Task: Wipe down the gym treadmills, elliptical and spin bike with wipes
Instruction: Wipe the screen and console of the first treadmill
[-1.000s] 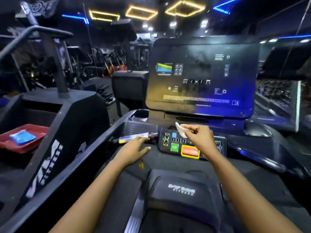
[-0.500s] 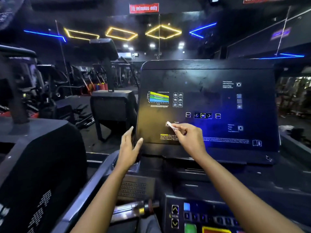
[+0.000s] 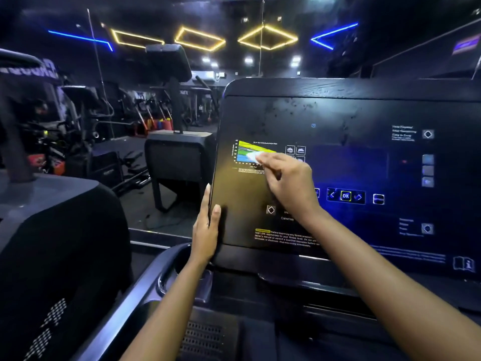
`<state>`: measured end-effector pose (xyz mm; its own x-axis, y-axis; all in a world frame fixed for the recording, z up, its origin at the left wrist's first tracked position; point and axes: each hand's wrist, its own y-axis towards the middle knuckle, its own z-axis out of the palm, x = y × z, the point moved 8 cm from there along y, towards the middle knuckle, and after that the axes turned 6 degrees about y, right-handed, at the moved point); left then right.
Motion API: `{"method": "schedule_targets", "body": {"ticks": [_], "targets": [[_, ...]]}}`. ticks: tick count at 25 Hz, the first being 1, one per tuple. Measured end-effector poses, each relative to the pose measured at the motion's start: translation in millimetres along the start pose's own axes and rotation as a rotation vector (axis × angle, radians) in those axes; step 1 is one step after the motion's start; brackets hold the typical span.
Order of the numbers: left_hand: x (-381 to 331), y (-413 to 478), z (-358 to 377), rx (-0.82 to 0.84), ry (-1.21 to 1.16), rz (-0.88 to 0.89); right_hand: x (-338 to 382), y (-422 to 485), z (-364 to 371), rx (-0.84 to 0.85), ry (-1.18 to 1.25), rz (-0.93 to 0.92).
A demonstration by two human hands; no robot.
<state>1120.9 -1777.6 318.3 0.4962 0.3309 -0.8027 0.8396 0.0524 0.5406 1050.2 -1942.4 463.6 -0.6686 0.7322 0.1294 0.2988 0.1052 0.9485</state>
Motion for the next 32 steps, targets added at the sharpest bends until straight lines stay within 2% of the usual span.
{"method": "schedule_targets", "body": {"ticks": [2, 6, 13, 16, 20, 23, 25, 27, 32], "targets": [[0.2, 0.7, -1.3, -0.003, -0.057, 0.026, 2.5, 2.6, 22.7, 0.048, -0.096, -0.117], [5.5, 1.2, 2.7, 0.031, -0.141, 0.039, 14.2, -36.9, 61.3, 0.247, -0.25, -0.263], [8.3, 2.1, 4.8, 0.067, -0.147, 0.082, 35.6, -147.7, 66.0, 0.499, -0.276, -0.268], [9.2, 1.5, 5.2, 0.065, -0.164, 0.094, 30.6, -132.1, 48.4, 0.435, -0.248, -0.272], [9.8, 2.1, 6.9, 0.092, -0.172, 0.089, -3.4, -48.8, 32.4, 0.215, -0.349, -0.099], [11.0, 3.5, 6.7, 0.15, -0.192, 0.07, -2.4, -64.3, 44.2, 0.265, -0.369, -0.066], [6.7, 12.1, 5.1, 0.172, -0.212, 0.076, 14.9, -95.8, 50.3, 0.346, -0.373, -0.163], [-2.2, 28.5, 3.1, 0.188, -0.245, 0.057, 25.5, -95.8, 50.2, 0.356, -0.341, -0.237], [-35.6, 80.5, 2.8, 0.186, -0.246, 0.069, 17.5, 28.5, 39.6, 0.044, -0.255, -0.223]]}}
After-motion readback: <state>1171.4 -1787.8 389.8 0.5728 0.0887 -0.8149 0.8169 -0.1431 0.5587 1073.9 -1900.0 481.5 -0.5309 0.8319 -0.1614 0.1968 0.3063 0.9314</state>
